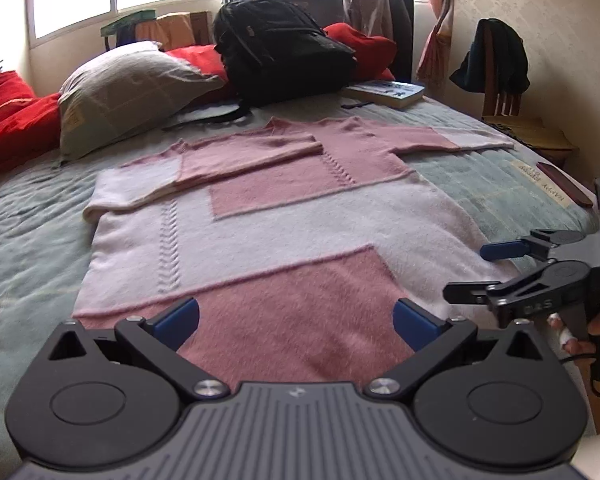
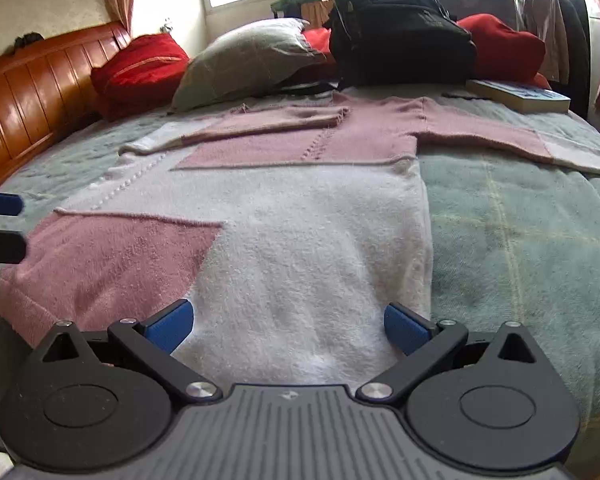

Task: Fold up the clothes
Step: 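Grasp the white cuff with the right gripper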

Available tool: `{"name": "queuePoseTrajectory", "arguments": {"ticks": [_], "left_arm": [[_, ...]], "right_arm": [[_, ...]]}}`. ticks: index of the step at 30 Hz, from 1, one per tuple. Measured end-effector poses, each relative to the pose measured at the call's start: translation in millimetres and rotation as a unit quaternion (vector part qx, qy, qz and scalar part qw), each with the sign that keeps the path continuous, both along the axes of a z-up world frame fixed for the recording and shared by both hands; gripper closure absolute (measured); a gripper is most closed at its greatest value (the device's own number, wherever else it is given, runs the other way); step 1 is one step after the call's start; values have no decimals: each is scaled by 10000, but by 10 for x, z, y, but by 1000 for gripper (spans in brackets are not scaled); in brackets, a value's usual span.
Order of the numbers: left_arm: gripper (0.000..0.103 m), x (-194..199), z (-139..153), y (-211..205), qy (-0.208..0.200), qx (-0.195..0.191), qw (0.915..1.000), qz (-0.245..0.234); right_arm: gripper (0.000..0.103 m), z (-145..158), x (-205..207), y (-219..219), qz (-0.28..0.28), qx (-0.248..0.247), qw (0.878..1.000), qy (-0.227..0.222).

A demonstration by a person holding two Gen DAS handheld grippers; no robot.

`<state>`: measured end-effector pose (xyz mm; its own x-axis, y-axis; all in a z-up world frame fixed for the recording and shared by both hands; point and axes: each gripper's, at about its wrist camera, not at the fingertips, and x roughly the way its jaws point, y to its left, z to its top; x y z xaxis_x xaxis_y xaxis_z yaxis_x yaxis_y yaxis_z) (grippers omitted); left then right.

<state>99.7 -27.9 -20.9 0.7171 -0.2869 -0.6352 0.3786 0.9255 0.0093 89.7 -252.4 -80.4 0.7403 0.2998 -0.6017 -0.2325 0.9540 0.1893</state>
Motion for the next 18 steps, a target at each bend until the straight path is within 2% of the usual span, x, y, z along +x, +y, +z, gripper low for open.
{"name": "queuePoseTrajectory", "arguments": {"ticks": [4, 10, 18], "left_arm": [[1, 124, -4, -88, -73, -81, 9998, -143], [1, 320, -105, -210, 74, -219, 9991, -354], [1, 639, -200, -328, 122, -356, 9990, -232]], "right_arm": [[0, 177, 93, -318, -261, 347, 9988, -240], [0, 330, 435, -1045, -1035, 129, 9924, -656], [0, 194, 1029, -2229, -2079, 732, 9744, -442]]}}
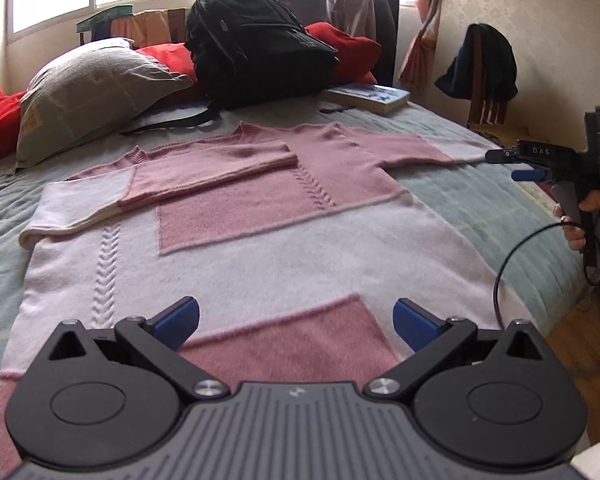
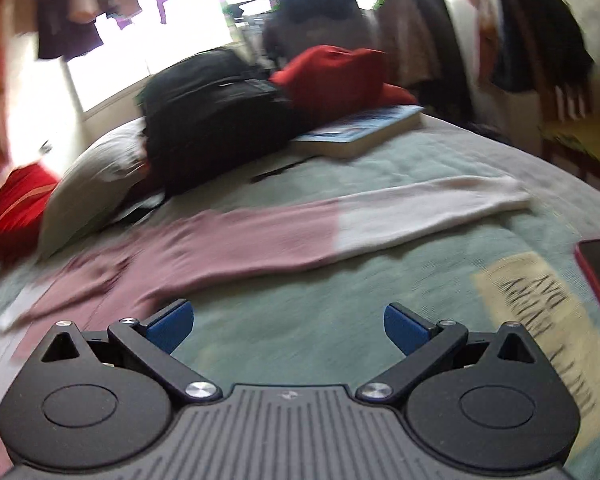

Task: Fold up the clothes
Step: 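Grasp the white cuff with the right gripper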

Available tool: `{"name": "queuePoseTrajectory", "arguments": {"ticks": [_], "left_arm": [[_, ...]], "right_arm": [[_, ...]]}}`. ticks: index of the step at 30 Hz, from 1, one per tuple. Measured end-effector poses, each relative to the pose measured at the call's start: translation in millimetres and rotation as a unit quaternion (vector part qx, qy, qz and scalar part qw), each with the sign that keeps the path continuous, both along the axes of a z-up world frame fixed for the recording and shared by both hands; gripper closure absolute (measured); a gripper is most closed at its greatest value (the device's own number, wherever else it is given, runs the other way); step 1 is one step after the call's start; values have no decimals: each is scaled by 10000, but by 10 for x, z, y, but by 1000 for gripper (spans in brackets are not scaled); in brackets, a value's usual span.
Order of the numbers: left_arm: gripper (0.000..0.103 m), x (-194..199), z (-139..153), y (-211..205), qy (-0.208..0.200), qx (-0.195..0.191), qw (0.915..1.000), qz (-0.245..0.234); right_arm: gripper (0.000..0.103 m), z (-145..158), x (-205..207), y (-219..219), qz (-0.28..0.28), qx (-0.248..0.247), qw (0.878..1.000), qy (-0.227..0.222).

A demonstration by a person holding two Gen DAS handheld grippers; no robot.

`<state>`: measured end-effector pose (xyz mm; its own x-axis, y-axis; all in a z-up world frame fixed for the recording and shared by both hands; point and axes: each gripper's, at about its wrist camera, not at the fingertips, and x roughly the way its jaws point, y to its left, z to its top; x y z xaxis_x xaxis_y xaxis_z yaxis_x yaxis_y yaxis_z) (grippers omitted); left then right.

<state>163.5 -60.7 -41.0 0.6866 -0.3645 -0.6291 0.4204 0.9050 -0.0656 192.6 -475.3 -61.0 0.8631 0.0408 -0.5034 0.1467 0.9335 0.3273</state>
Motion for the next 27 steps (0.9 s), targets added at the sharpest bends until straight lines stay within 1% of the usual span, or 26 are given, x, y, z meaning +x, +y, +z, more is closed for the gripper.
{"name": "queuePoseTrajectory", "arguments": {"ticks": [2, 6, 9, 13, 19, 22, 27], "left_arm": [[1, 81, -24, -34, 52, -58, 10000, 30], [1, 194, -89, -130, 146, 11, 9999, -31], [1, 261, -126, -196, 198, 60, 9997, -96], [1, 336, -164, -257, 252, 106, 9995, -135], [1, 393, -207, -311, 312, 130, 9993, -178], [1, 432, -240, -331, 352, 171, 9991, -148], [1, 478, -268, -337, 396, 164, 9990, -115]], "right_arm": [[0, -32, 119, -211, -146, 195, 9997, -5], [0, -126, 394, -554, -348, 558, 9978, 51], [0, -249, 615, -740, -357, 908, 9951, 173], [0, -387, 804, -813, -271, 1103, 9934, 138], [0, -469, 1039, -1015, -193, 1495, 9885, -138], [0, -496, 1141, -1099, -188, 1601, 9866, -247], [0, -507, 1332, -1126, -205, 1509, 9879, -287]]}}
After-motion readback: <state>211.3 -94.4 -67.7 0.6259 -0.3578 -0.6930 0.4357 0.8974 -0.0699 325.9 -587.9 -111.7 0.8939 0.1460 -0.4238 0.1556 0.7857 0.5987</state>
